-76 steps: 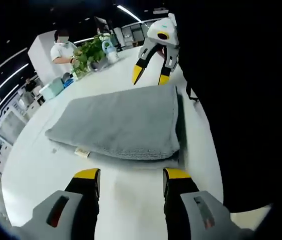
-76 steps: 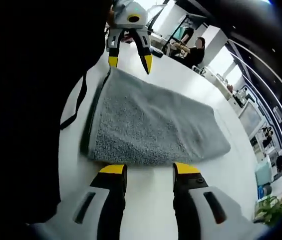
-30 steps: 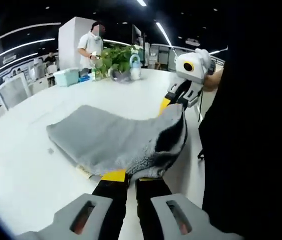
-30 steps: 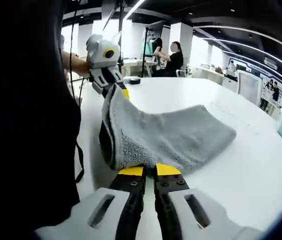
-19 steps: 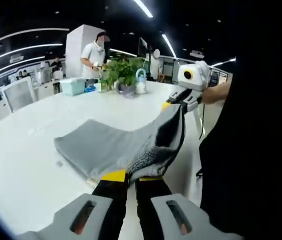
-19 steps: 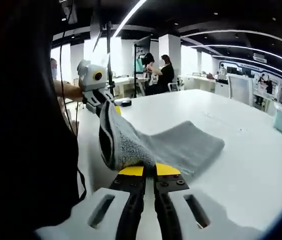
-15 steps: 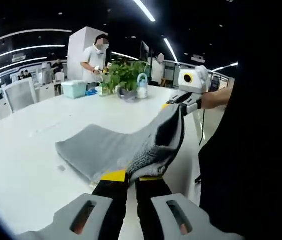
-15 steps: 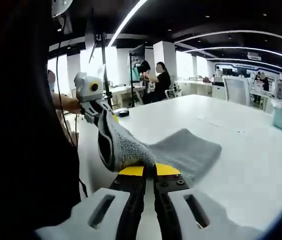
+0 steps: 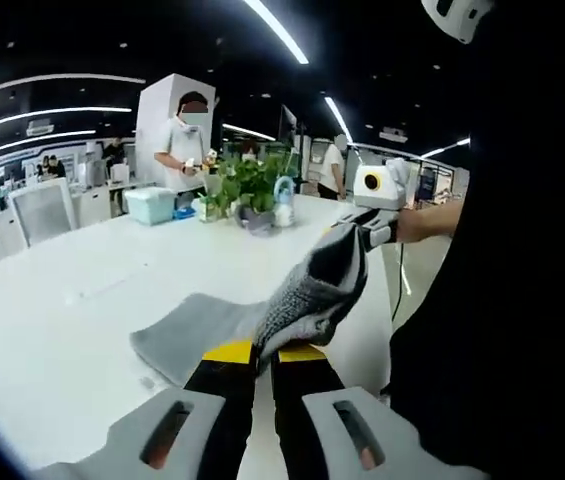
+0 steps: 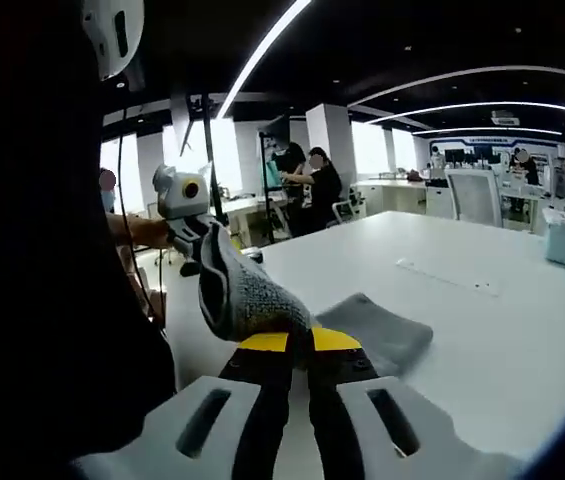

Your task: Fold the towel on the table until its edges align and the towel forms a compact rectangular stack.

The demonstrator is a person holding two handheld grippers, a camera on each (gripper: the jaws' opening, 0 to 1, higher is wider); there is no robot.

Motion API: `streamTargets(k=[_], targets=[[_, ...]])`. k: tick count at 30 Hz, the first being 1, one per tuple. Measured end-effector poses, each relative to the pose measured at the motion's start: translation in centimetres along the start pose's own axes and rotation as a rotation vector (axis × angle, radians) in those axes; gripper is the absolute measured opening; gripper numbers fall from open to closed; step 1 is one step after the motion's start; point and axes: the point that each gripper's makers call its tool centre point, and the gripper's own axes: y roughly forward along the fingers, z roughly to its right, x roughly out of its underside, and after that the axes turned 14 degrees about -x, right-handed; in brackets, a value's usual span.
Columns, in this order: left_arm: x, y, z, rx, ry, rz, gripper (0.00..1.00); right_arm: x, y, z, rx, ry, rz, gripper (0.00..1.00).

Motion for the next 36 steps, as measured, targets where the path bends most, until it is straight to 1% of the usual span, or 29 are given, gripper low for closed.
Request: streamTargets(k=[3,4,9,12,13,15,17,19,20,24,27,31,36], targets=[[-0.7,-0.2,0.1,0.0,0.001,0.016,0.06,-0.7,0.0,-0.2,0.0,-0.002,0.009,0.02],[-1.0,-0.2,0.0,-0.009,0.0,0.025,0.06,-0.9,0.0,-0.3,-0.001,-0.004,0.011,0.02],[-2.1,-0.7,0.0,-0.004,-0.03,0.044,0.06,-1.9,-0.1,-0.6,-0.009,-0.01,0.026,0.02],[-2.2,-1.0,0.0,-0.003,-0.046,0.045,0.06,-2.2,0.0,-0.8,-0.017,-0.001,0.041,0.02],[-2.1,-1.1,0.1,-0.001,-0.064,0.039,0.05,-2.1,0.1,-0.9,-0.02,-0.005,0.037,0.02],[-1.9,-1.1,0.1,0.0,-0.072,0.035,0.05,-1.9,0.2,-1.0,-0.026,0.003,0.028,0.02],[-2.1,-1.4,0.1,0.003,-0.083,0.033,0.05,-2.1,0.3,-1.3,-0.031,0.005,0.031,0.02],[-2.3,-1.7,0.3,0.011,-0.083,0.034,0.05,-2.5,0.2,-1.5,-0.038,0.007,0.043,0.02],[-2.4,-1.8,0.3,0.014,-0.084,0.031,0.05,-2.8,0.2,-1.5,-0.042,0.017,0.062,0.02],[-2.8,-1.9,0.4,0.021,-0.096,0.031,0.05,-3.5,0.2,-1.4,-0.05,0.028,0.081,0.02],[-3.4,-2.2,0.4,0.034,-0.132,0.044,0.05,-4.1,0.1,-1.8,-0.074,0.061,0.103,0.02],[-4.3,-2.9,0.5,0.053,-0.164,0.066,0.05,-4.8,-0.2,-2.3,-0.093,0.073,0.119,0.02],[-5.1,-3.5,0.9,0.084,-0.179,0.063,0.05,-5.4,-0.3,-2.9,-0.117,0.074,0.126,0.02]])
